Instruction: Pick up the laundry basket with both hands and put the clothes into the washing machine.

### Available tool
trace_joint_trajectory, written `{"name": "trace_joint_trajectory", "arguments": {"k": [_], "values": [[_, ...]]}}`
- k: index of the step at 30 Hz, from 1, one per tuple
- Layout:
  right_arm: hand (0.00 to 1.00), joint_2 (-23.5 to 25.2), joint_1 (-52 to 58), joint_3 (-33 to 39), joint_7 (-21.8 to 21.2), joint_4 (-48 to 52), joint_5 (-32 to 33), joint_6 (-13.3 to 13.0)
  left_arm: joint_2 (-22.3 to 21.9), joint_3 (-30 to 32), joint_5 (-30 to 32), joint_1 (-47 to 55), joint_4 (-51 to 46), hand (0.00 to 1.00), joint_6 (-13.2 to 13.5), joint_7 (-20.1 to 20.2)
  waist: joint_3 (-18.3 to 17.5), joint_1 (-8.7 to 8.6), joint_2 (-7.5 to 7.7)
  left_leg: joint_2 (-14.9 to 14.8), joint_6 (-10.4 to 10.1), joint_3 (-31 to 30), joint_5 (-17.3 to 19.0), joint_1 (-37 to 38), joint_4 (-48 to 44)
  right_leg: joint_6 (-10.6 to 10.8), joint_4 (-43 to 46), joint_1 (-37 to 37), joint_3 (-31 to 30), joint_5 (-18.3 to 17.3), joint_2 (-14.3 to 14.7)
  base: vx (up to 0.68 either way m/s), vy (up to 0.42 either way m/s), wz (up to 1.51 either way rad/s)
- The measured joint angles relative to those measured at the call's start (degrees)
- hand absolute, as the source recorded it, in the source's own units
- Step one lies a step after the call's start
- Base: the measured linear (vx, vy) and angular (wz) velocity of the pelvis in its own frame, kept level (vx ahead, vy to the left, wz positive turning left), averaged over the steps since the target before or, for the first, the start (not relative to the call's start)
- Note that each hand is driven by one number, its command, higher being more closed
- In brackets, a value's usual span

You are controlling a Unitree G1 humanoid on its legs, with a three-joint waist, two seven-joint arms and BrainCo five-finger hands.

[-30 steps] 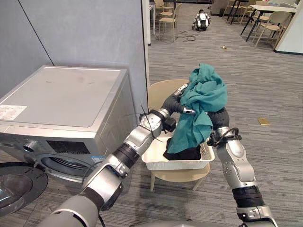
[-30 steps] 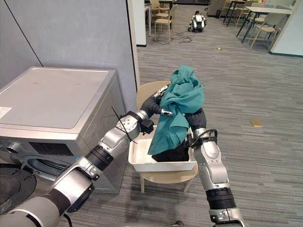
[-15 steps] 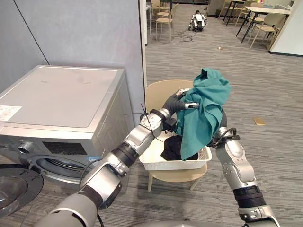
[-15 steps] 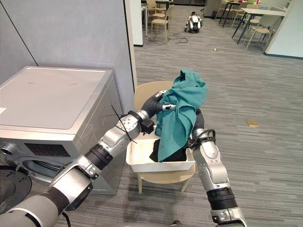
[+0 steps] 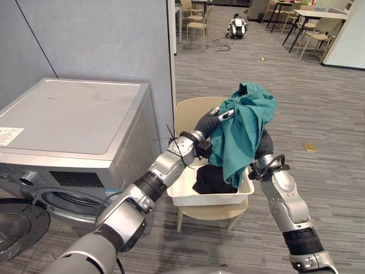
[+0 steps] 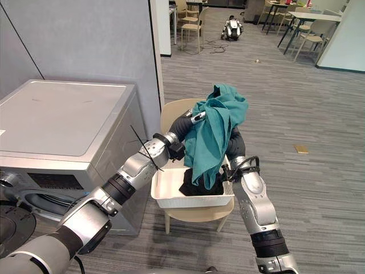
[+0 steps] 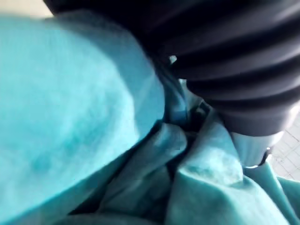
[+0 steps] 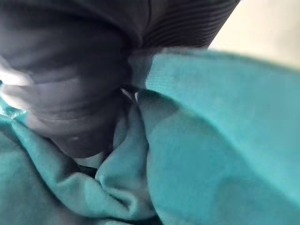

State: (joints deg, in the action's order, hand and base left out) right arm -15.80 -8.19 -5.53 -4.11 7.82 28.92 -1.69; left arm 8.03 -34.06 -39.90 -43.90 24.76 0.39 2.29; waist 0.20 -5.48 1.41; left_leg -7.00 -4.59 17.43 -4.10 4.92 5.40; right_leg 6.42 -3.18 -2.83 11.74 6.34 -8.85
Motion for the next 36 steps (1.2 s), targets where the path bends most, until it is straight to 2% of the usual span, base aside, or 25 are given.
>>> {"name": "trace_joint_trajectory", "arguments": {"k": [5, 9, 14, 18, 21, 28, 36], "values": [[0.0, 0.13, 4.73, 1.72, -1.03, 5.8, 1.42, 0.26, -1.91, 1.29, 0.0, -0.07, -0.04, 1.0, 0.22, 0.1, 0.08, -0.02, 0.12, 0.07, -0.11, 0.85, 0.11, 0.29, 0.0, 0.01, 0.19, 0.29, -0.79, 0.0, 0.08, 0.0, 0.0, -0.08], [0.0, 0.83, 8.06, 6.83, -1.86, 11.23, 2.03, 0.01, -3.45, 4.12, -0.03, -0.04, -0.02, 1.0, 0.14, 0.0, 0.24, -0.13, -0.15, 0.09, -0.11, 2.01, 0.26, 0.33, 0.01, 0.14, 1.11, 1.4, -1.68, -0.1, 0.07, -0.01, -0.005, -0.15], [0.0, 0.82, 9.4, 15.52, -1.66, 14.11, 2.51, -2.23, -3.11, 9.98, -1.24, 1.51, -0.11, 1.0, 0.05, -0.23, 0.36, -0.2, -1.28, 0.13, -0.12, 3.0, 0.28, 0.34, 0.03, 0.19, 1.54, 2.28, -2.74, -0.14, 0.07, -0.02, -0.005, -0.11], [0.0, 0.76, 10.49, 24.23, 0.81, 14.29, 2.8, -4.53, -1.56, 15.18, -3.49, 7.54, -1.81, 1.0, 0.06, -1.83, 0.13, -0.2, -2.89, 0.08, -0.13, 3.19, 0.29, 0.3, 0.03, 0.28, 1.59, 2.56, -2.93, -0.21, 0.13, 0.0, -0.007, -0.02], [0.0, 0.7, 11.61, 28.07, 2.07, 14.3, 3.64, -5.52, -0.35, 18.6, -5.03, 11.4, -2.39, 1.0, 0.05, -2.42, -0.07, -0.16, -3.26, 0.05, -0.15, 3.24, 0.3, 0.14, 0.02, 0.27, 1.62, 3.07, -3.01, -0.21, 0.17, 0.0, -0.005, -0.01], [0.0, 0.86, 15.3, 31.69, 2.83, 14.25, 4.98, -5.93, 2.09, 28.4, -9.21, 17.8, -5.36, 1.0, 0.49, -2.61, -0.11, -0.18, -3.32, 0.09, -0.17, 3.26, 0.32, 0.02, 0.02, 0.27, 1.74, 3.21, -3.1, -0.21, 0.13, 0.0, 0.0, 0.0], [0.0, 3.0, 17.17, 33.91, 2.92, 10.23, 6.99, -6.61, 3.04, 37.61, -14.39, 27.8, -12.51, 1.0, 2.59, -2.45, -0.43, -0.06, -3.74, 0.09, -0.22, 3.27, 0.35, 0.1, 0.01, 0.24, 1.46, 3.18, -3.12, -0.18, 0.15, 0.0, 0.0, 0.0]]}}
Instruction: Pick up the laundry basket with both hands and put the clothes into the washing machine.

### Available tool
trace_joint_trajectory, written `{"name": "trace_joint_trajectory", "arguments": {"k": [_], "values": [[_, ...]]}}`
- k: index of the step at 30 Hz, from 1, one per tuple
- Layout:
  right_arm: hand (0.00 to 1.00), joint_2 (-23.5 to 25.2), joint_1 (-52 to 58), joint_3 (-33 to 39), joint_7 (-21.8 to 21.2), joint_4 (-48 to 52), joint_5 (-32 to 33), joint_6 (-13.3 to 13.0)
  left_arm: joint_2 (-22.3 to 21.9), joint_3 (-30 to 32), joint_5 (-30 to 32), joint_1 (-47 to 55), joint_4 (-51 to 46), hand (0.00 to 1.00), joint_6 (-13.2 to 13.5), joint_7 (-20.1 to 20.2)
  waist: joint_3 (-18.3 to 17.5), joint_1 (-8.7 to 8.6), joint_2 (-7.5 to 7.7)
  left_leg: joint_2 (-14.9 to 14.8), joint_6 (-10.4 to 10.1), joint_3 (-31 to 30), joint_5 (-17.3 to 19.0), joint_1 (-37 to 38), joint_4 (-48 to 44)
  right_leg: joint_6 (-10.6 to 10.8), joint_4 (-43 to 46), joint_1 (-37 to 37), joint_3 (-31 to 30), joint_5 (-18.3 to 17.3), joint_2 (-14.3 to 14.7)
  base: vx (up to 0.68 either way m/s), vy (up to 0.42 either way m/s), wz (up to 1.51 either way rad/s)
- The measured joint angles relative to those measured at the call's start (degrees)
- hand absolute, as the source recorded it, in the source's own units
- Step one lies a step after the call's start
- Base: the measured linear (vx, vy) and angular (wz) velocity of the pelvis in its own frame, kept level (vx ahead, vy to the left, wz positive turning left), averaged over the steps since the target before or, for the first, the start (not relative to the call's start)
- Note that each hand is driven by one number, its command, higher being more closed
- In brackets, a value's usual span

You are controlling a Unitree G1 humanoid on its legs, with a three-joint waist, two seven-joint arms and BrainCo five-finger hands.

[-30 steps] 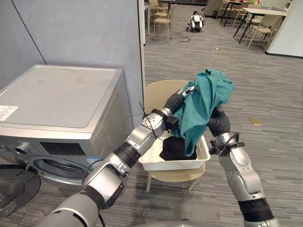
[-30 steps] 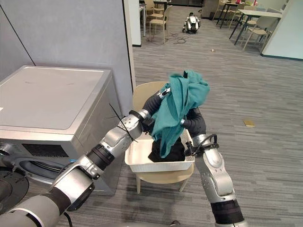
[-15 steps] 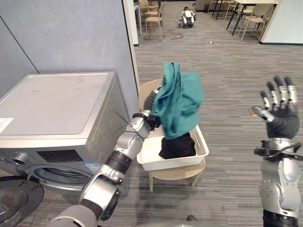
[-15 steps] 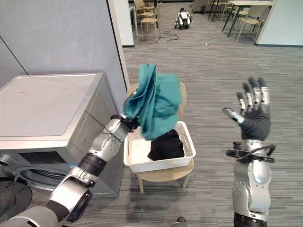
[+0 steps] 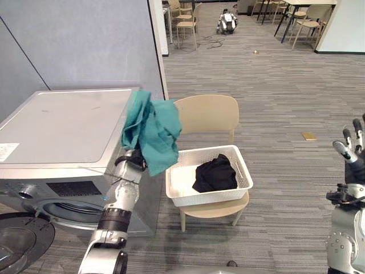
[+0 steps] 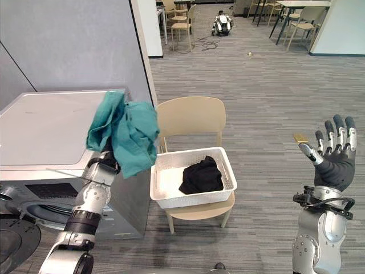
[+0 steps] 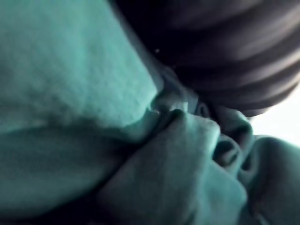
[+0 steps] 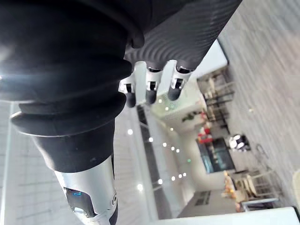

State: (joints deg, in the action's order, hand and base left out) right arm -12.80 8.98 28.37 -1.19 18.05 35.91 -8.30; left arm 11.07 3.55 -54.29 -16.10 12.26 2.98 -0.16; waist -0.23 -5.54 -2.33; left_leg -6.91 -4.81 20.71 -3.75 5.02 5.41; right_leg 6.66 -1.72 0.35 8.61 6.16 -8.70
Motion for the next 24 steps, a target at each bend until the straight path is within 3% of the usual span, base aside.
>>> {"name": "trace_joint_trajectory", "arguments": {"k": [8, 10, 14, 18, 24], "values": [[0.0, 7.84, 5.96, -0.3, -0.24, -10.7, -2.95, 1.1, -2.69, 9.19, -4.32, 15.55, -14.45, 1.0, 1.93, 1.76, -0.29, 0.33, -0.37, -0.01, -0.04, -0.79, 0.04, 0.34, 0.0, -0.01, -0.54, -1.21, 0.82, 0.0, -0.04, 0.0, -0.001, 0.05], [0.0, 10.53, 9.31, -0.43, -0.34, -16.17, -4.97, 2.29, -4.99, 10.88, -4.72, 21.64, -17.63, 1.0, 2.61, 3.53, -0.9, 1.64, -0.83, 0.02, -0.16, -1.12, 0.17, 0.34, 0.01, 0.05, -0.57, -1.44, 1.15, -0.1, -0.14, 0.0, -0.009, 0.1], [0.0, 13.38, 12.04, -0.74, -1.87, -27.07, -4.97, 3.42, -9.57, 12.78, -4.74, 29.5, -18.95, 1.0, 2.68, 6.09, -1.28, 2.21, -1.5, 0.19, -0.41, -3.55, 0.37, 0.41, 0.04, 0.25, -0.43, -3.09, 3.48, -1.31, -0.5, -0.01, -0.009, 0.3], [0.0, 15.22, 13.8, -1.42, -3.86, -33.87, -4.74, 4.71, -14.39, 12.69, -4.66, 37.82, -19.06, 1.0, 2.69, 7.6, -1.6, 4.09, -2.06, -0.15, -0.24, -4.58, 0.54, 0.22, 0.09, 0.04, 0.46, -3.39, 4.99, -2.17, -0.6, -0.02, -0.018, 0.19], [0.0, 15.53, 13.36, -2.61, -4.8, -42.12, -4.5, 5.15, -16.46, 12.87, -4.88, 42.01, -17.19, 1.0, 2.56, 8.0, -1.72, 5.33, -1.75, -0.26, -0.22, -5.98, 0.56, 0.49, 0.05, 0.56, 3.74, -4.21, 7.66, -4.71, -1.46, -0.02, -0.005, 0.24]]}}
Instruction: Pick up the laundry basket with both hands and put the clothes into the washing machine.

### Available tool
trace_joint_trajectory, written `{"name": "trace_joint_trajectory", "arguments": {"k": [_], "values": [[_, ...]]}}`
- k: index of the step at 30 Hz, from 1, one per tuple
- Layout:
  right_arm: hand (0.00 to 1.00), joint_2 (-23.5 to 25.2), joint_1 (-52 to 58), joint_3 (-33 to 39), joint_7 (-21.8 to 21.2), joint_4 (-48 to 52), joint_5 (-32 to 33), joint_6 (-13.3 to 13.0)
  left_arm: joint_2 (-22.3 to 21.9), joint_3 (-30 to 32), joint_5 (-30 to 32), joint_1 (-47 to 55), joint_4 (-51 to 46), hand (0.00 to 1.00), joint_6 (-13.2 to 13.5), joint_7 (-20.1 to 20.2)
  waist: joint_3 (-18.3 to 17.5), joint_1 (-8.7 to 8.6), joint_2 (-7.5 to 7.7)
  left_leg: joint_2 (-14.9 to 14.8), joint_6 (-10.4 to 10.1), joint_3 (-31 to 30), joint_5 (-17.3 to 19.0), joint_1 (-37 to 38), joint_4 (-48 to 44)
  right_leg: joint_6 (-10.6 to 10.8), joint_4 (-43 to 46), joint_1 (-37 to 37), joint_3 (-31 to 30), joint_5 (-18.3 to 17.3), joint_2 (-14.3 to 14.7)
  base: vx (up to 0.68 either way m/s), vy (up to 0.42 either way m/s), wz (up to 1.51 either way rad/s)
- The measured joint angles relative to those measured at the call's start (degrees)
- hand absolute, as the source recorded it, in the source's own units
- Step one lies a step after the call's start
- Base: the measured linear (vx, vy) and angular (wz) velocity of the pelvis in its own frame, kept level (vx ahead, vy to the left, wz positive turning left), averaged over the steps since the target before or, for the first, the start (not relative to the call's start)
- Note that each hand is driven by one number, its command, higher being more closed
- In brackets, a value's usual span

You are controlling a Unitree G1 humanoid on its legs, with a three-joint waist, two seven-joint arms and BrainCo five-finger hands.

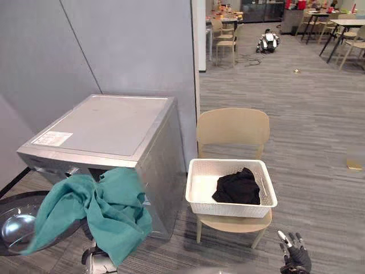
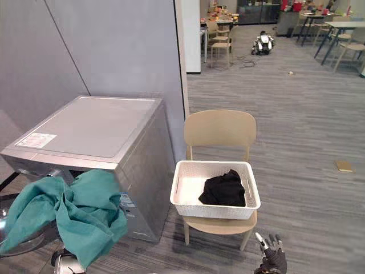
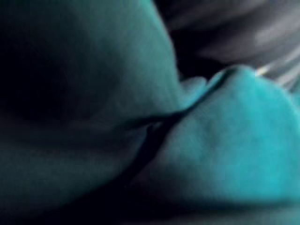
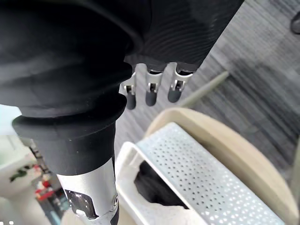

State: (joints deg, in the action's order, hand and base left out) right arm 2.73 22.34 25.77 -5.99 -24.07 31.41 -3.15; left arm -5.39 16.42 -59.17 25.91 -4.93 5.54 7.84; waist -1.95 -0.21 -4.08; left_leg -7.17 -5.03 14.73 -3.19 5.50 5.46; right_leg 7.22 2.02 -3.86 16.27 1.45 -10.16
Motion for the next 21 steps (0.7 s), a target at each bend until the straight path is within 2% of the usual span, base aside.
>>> {"name": "trace_joint_trajectory", "arguments": {"k": [3, 7, 10, 11, 13, 14, 15, 16, 17, 18, 19, 21], "values": [[0.0, 0.64, -0.79, -1.24, 0.04, -4.16, -0.01, 0.41, -0.49, 0.8, 0.12, -0.24, 5.51, 1.0, 0.64, -0.04, 0.02, 1.1, 0.26, -0.07, 0.0, -0.51, 0.0, -0.05, -0.04, 0.0, 0.43, -0.3, 0.86, -0.19, -0.07, 0.01, -0.007, 0.12], [0.0, 0.65, -4.76, -3.61, 0.07, -13.08, -0.07, 0.9, -0.55, 1.26, 0.25, -0.42, 11.2, 1.0, 1.06, -0.37, 1.22, 1.31, 1.75, -0.68, -0.18, -3.08, 0.82, -2.21, -3.32, -0.12, 3.05, -0.51, 3.12, -1.72, -0.24, 0.03, -0.037, 0.32], [0.0, 0.8, -9.29, -7.31, 0.22, -20.05, -0.51, 0.94, -0.31, 1.21, -0.08, -1.19, 12.26, 1.0, 1.05, -0.29, 4.82, 2.7, 2.92, -2.41, -1.02, -7.62, 2.63, -7.07, -10.84, -1.57, 8.5, 0.35, 6.75, -4.76, 0.0, -0.05, -0.106, 0.75], [0.0, 0.1, -11.91, -9.63, 0.73, -22.08, -0.59, 0.79, -0.14, 1.07, -1.01, -1.72, 12.21, 1.0, 1.07, -0.26, 7.21, 3.22, 3.63, -2.77, -1.64, -12.3, 2.91, -11.64, -13.97, -2.58, 12.76, 2.32, 10.68, -7.35, 0.16, -0.11, -0.114, 1.04], [0.0, -0.24, -13.07, -10.3, 1.12, -23.56, -0.66, 0.71, -0.1, 0.4, -1.06, -1.96, 12.21, 1.0, 1.0, -0.29, 7.98, 4.0, 3.64, -2.59, -2.15, -15.46, 2.17, -14.35, -13.8, -3.23, 15.9, 4.22, 13.51, -9.21, -0.13, -0.11, -0.11, 1.09], [0.0, -0.95, -13.88, -10.41, 1.32, -24.5, -0.89, 0.6, -0.02, -1.02, -1.19, -2.2, 12.19, 1.0, 0.96, -0.29, 8.56, 4.34, 3.16, -2.15, -1.74, -17.99, 1.06, -16.27, -12.38, -3.66, 18.63, 5.29, 16.96, -11.07, -1.0, -0.09, -0.143, 1.65], [0.0, -1.22, -14.62, -10.52, 1.83, -24.88, -1.86, 0.72, 0.1, -2.21, -1.32, -2.53, 12.19, 1.0, 0.87, -0.29, 9.59, 4.2, 2.77, -2.02, 0.79, -16.78, 1.58, -16.41, -9.9, -3.92, 20.29, 4.82, 21.44, -12.46, -2.9, -0.05, -0.134, 1.84], [0.0, -1.48, -14.8, -10.51, 2.25, -25.14, -2.44, 0.7, 0.22, -2.67, -1.38, -2.82, 12.19, 1.0, 0.83, -0.31, 10.22, 4.11, 3.03, -2.04, 4.07, -14.5, 2.59, -16.49, -8.84, -4.19, 20.19, 4.07, 24.3, -12.47, -4.19, -0.01, -0.073, 2.07], [0.0, -2.41, -15.81, -10.33, 2.52, -27.04, -2.99, 0.23, 0.58, -4.45, -1.38, -3.89, 12.15, 1.0, 0.71, -0.25, 11.34, 4.07, 3.96, -3.03, 5.21, -5.8, 2.84, -17.55, -10.3, -4.72, 20.33, 3.04, 28.44, -12.67, -6.52, 0.02, -0.02, 1.81], [0.0, -3.33, -16.89, -10.45, 3.62, -28.7, -4.05, 0.44, 0.61, -5.42, -1.38, -4.35, 12.13, 1.0, 0.41, -0.2, 11.66, 4.23, 2.96, -5.27, 5.04, 3.55, 2.98, -18.6, -16.4, -4.86, 20.65, 2.25, 31.56, -12.56, -7.99, 0.01, -0.002, 1.77], [0.0, -3.47, -17.37, -10.38, 4.46, -28.55, -4.87, 0.47, 0.65, -5.69, -1.38, -4.68, 12.1, 1.0, 0.29, -0.19, 11.82, 4.09, 1.98, -7.24, 5.21, 7.66, 3.13, -18.23, -20.99, -4.86, 20.95, 1.64, 33.54, -12.53, -8.74, -0.01, 0.01, 1.14], [0.0, -3.26, -17.99, -10.35, 4.83, -28.62, -5.16, 0.89, 0.7, -5.61, -1.38, -5.05, 11.97, 1.0, 0.37, -0.16, 11.92, 4.13, 1.38, -11.02, 5.21, 9.92, 3.17, -15.02, -27.66, -4.86, 21.82, -0.18, 35.93, -12.53, -9.87, -0.03, 0.053, 0.87]]}}
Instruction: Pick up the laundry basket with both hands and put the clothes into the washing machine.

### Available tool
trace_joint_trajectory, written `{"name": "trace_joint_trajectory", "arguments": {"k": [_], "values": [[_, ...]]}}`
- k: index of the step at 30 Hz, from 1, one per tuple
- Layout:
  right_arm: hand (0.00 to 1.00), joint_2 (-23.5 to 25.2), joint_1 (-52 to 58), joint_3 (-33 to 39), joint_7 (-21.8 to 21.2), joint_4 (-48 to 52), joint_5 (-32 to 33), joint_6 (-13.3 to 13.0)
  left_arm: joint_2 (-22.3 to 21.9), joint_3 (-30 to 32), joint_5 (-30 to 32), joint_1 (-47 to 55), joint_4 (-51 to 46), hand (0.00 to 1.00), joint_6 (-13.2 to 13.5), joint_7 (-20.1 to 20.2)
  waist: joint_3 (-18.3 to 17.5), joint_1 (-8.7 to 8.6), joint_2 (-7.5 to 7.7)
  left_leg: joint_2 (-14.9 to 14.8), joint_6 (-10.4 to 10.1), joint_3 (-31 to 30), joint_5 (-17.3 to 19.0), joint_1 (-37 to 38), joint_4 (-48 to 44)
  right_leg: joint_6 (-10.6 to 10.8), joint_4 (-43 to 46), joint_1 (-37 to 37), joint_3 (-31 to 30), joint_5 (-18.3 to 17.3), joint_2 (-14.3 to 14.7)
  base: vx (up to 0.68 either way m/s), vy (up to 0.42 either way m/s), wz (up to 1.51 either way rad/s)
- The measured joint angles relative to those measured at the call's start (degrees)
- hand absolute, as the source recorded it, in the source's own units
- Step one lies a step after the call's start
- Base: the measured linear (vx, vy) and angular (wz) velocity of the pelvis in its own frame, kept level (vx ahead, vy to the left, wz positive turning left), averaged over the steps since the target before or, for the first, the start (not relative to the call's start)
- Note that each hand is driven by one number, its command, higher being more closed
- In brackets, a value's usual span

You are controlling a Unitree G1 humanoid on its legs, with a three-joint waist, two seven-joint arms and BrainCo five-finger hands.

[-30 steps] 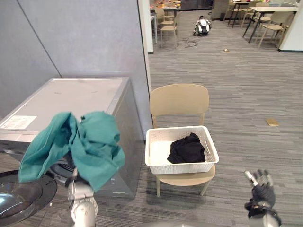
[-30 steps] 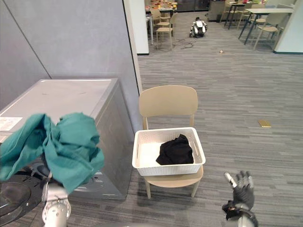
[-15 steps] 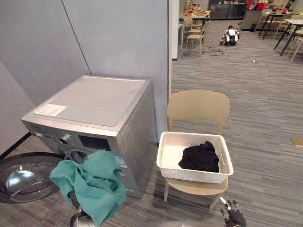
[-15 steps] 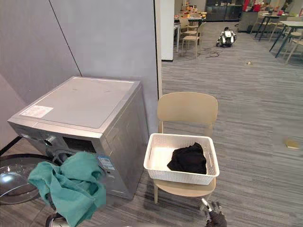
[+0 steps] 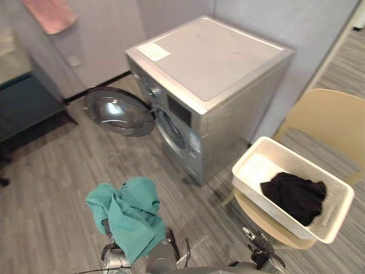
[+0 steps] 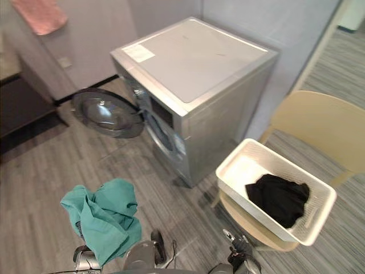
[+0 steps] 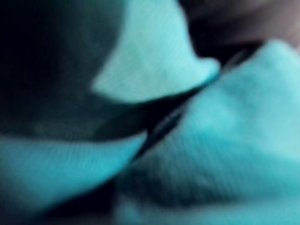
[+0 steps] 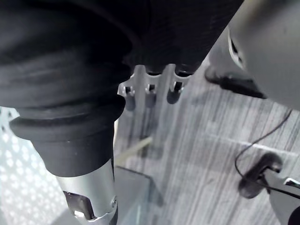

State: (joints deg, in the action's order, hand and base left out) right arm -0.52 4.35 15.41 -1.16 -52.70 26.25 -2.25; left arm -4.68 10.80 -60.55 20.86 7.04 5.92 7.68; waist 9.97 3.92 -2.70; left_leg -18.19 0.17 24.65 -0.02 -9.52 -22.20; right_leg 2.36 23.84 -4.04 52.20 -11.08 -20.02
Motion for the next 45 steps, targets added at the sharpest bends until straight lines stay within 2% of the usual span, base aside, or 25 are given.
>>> {"name": "trace_joint_trajectory", "arguments": {"k": [2, 4, 6, 9, 11, 13, 14, 16, 17, 18, 19, 22, 25, 28, 31, 33, 34, 35, 36, 37, 38, 40, 41, 43, 45], "values": [[0.0, 0.18, 0.01, 0.89, 0.22, -0.49, 0.04, -0.11, 0.23, -1.06, 0.0, -1.15, 0.37, 1.0, 0.02, -0.09, -0.04, -0.15, 0.07, -1.72, -1.95, -1.11, 2.25, 2.92, -1.79, 1.01, -0.09, -1.76, 2.63, 0.6, -0.79, 0.01, 0.111, 0.81], [0.0, -0.56, -0.91, 3.86, 1.12, -3.46, 0.25, -0.01, 0.63, -3.46, 0.0, -4.59, 3.01, 1.0, 0.04, -0.25, -1.24, -0.67, -1.24, 0.39, -8.53, -2.34, 4.66, 5.24, 6.29, 3.28, -2.16, -2.18, 5.8, 3.93, -0.94, 0.07, 0.28, 0.79], [0.0, -0.6, -1.91, 5.0, 1.55, -6.68, 0.75, 0.24, 0.67, -3.32, 0.04, -8.29, 7.41, 1.0, 0.25, -0.59, -1.29, -1.21, 1.11, 4.12, -7.37, -3.73, 3.96, 5.17, 9.7, 3.5, -5.85, -3.1, 7.39, 7.8, -1.25, 0.07, 0.328, 0.64], [0.0, -0.35, -1.21, 5.42, 2.34, -9.37, 0.72, 0.37, 0.71, -4.27, 0.35, -8.66, 9.29, 1.0, 0.16, -1.51, -2.35, -1.6, 2.9, 7.94, -5.22, -4.1, 5.24, 6.51, 9.18, 3.19, -8.06, -5.4, 6.94, 12.14, -4.0, 0.06, 0.276, 0.25], [0.0, -1.04, -0.71, 5.53, 2.4, -9.48, 0.67, 0.53, 1.26, -5.35, 0.39, -8.67, 9.24, 1.0, 0.16, -1.44, -3.13, -1.46, 3.86, 11.56, -3.53, -4.38, 6.31, 6.86, 9.33, 3.54, -7.0, -5.62, 6.08, 12.81, -7.58, 0.02, 0.24, 0.25], [0.0, -1.73, -0.69, 5.71, 2.37, -9.53, 0.69, 0.54, 1.27, -6.3, 0.5, -8.42, 9.25, 1.0, 0.13, -1.4, -3.26, -1.44, 3.16, 13.43, -2.65, -4.86, 6.85, 6.86, 9.54, 2.91, -5.1, -5.54, 5.71, 13.25, -9.84, 0.01, 0.205, 0.31], [0.0, -3.04, -0.43, 7.32, 2.45, -9.05, 0.82, 0.34, 1.29, -8.18, 1.11, -7.9, 9.36, 1.0, -0.18, -1.4, -3.57, -1.64, 2.07, 16.2, -1.18, -7.11, 7.57, 7.15, 10.67, -1.94, -0.04, -4.2, 2.34, 15.19, -13.57, 0.02, 0.206, 0.57], [0.0, -4.27, 1.08, 8.35, 2.52, -8.16, 1.44, -0.14, 1.27, -9.95, 2.16, -7.85, 9.92, 1.0, -0.22, -1.4, -4.02, -2.26, 0.62, 17.97, 0.35, -9.37, 7.38, 8.49, 12.28, -9.8, 5.26, -1.35, -6.5, 18.71, -15.16, 0.05, 0.203, 0.81], [0.0, -4.57, 1.8, 8.82, 2.49, -6.63, 2.48, -0.27, 1.35, -11.19, 2.93, -8.08, 10.73, 1.0, -0.04, -1.26, -4.2, -3.17, -0.65, 17.88, 1.23, -12.16, 7.87, 9.92, 12.52, -6.6, 10.8, 2.08, -19.58, 14.2, -12.31, 0.07, 0.149, 0.91], [0.0, -4.08, 2.12, 9.1, 2.3, -6.03, 3.67, -0.36, 2.01, -10.81, 3.24, -8.34, 11.55, 1.0, 0.16, -1.2, -3.98, -3.49, -0.09, 17.88, 2.59, -13.53, 8.78, 10.68, 12.65, -4.56, 15.54, 4.95, -26.63, 7.91, -8.24, 0.09, 0.132, 0.91], [0.0, -1.68, 2.77, 9.04, 2.07, -4.91, 5.28, -0.57, 2.97, -10.08, 4.07, -8.27, 11.64, 1.0, 0.45, -1.18, -3.44, -3.49, 0.95, 18.44, 3.16, -14.51, 9.25, 12.1, 12.74, -5.37, 21.76, 9.16, -32.08, 2.26, -3.23, 0.07, 0.053, 0.6], [0.0, 2.48, 4.21, 8.78, 1.96, -3.57, 7.26, -0.57, 3.81, -10.84, 5.51, -8.2, 11.73, 1.0, 0.74, -0.81, -2.76, -5.13, 4.03, 18.54, 3.11, -17.14, 10.21, 13.45, 12.78, -4.47, 25.29, 18.08, -30.63, -3.15, 5.22, 0.09, -0.023, 0.73], [0.0, 3.67, 5.08, 10.64, 2.25, -2.74, 7.96, -0.59, 3.74, -12.87, 7.26, -8.72, 11.72, 1.0, 0.61, -0.33, -2.34, -6.67, 3.61, 16.89, 2.84, -17.99, 10.53, 15.88, 15.35, -2.17, 10.37, 21.47, -25.24, -1.01, 7.17, 0.21, -0.088, 0.68], [0.0, 4.35, 5.14, 11.93, 2.27, -2.42, 7.89, -0.6, 3.37, -13.89, 7.38, -11.49, 11.59, 1.0, 0.78, -0.25, -2.49, -6.62, 3.8, 14.91, 0.1, -19.23, 12.18, 18.79, 18.02, -1.46, -9.67, 21.37, -25.56, 7.81, 8.22, 0.36, -0.2, 0.55], [0.0, 3.74, 6.27, 12.09, 2.39, -1.37, 7.97, -0.33, 2.91, -15.83, 7.38, -12.58, 11.62, 1.0, 1.01, -0.24, -3.58, -8.66, 2.79, 11.06, -2.8, -22.71, 16.19, 22.38, 18.1, -1.56, -3.73, 21.47, -31.73, 10.68, 10.78, 0.6, -0.356, 0.58], [0.0, 3.26, 7.1, 12.77, 2.54, -0.52, 8.06, -0.25, 1.85, -18.72, 7.4, -12.46, 11.6, 1.0, 0.83, -0.05, -5.96, -9.43, -0.43, 7.98, -3.95, -23.17, 16.87, 21.48, 12.6, -3.57, -0.86, 21.46, -30.07, 6.4, 13.67, 0.56, -0.258, 0.39], [0.0, 3.3, 6.97, 12.96, 2.59, -0.23, 8.23, -0.28, 1.44, -19.45, 7.33, -12.57, 11.54, 1.0, 0.87, 0.02, -6.1, -9.42, -0.68, 7.09, -4.0, -22.6, 16.86, 19.57, 7.71, -4.01, -0.93, 20.62, -29.96, 5.48, 14.41, 0.64, -0.291, 0.01], [0.0, 3.54, 6.99, 13.02, 2.56, 0.54, 8.82, -0.34, 1.46, -20.55, 7.34, -12.71, 11.55, 1.0, 0.56, 0.51, -5.97, -9.35, -0.77, 5.56, -6.67, -23.21, 15.25, 15.49, -4.47, -4.41, -1.32, 17.79, -29.81, 3.74, 16.15, 0.6, -0.275, -0.22], [0.0, 3.9, 6.98, 12.92, 2.71, 1.63, 10.26, -0.71, 1.46, -20.65, 7.32, -12.55, 11.54, 1.0, 0.08, 0.99, -5.94, -9.32, -1.11, 3.89, -12.81, -24.53, 11.71, 11.33, -19.02, -5.94, -1.72, 14.25, -29.81, 2.48, 18.34, 0.58, -0.241, -0.31], [0.0, 4.04, 6.93, 12.75, 3.03, 2.39, 10.63, -0.57, 1.51, -20.5, 7.32, -12.5, 11.52, 1.0, -0.06, 1.05, -5.85, -9.32, -1.37, 3.34, -15.43, -25.01, 10.03, 9.38, -26.28, -6.64, -2.06, 12.53, -30.1, 1.81, 19.47, 0.54, -0.154, -0.55], [0.0, 2.97, 6.64, 12.58, 4.77, 1.86, 12.88, 2.57, 1.48, -20.19, 7.3, -12.47, 11.52, 1.0, -0.37, 1.13, -5.35, -9.24, -1.43, 3.0, -15.39, -25.15, 8.63, 5.39, -38.75, -7.28, -3.5, 9.15, -31.87, 0.91, 21.54, 0.49, -0.071, -0.88], [0.0, 2.34, 7.52, 11.17, 6.26, 1.87, 14.11, 2.89, 1.37, -19.07, 7.31, -12.41, 11.48, 1.0, -0.47, 1.1, -4.91, -7.79, -1.95, 3.07, -13.58, -21.73, 9.54, 0.66, -47.16, -7.28, -6.28, 5.29, -36.7, 0.92, 23.2, 0.43, -0.001, -1.15], [0.0, 2.15, 7.57, 9.95, 6.55, 1.96, 14.11, 2.75, 1.31, -18.59, 7.32, -12.11, 11.47, 1.0, -0.47, 1.02, -4.31, -7.76, -1.09, 3.05, -10.32, -20.77, 11.37, -1.76, -47.56, -7.21, -7.68, 3.57, -39.33, 0.96, 23.47, 0.37, 0.091, -1.31], [0.0, 1.98, 7.52, 6.31, 7.07, 2.98, 14.05, 2.03, 1.59, -17.12, 7.31, -11.0, 11.3, 1.0, -0.46, 0.67, -3.44, -6.0, 0.47, 1.75, -3.59, -20.84, 15.4, -5.35, -39.03, -6.72, -9.3, -0.08, -48.31, 1.19, 23.02, 0.38, 0.175, -1.87], [0.0, 2.45, 7.0, 2.98, 7.38, 6.16, 13.89, 0.71, 1.69, -16.13, 7.32, -9.1, 10.17, 1.0, -0.36, 0.22, -3.48, -4.56, 0.93, 2.36, -2.07, -27.37, 16.38, -6.05, -25.36, -5.65, -9.03, -0.57, -55.93, 0.57, 22.57, 0.26, 0.327, -2.23]]}}
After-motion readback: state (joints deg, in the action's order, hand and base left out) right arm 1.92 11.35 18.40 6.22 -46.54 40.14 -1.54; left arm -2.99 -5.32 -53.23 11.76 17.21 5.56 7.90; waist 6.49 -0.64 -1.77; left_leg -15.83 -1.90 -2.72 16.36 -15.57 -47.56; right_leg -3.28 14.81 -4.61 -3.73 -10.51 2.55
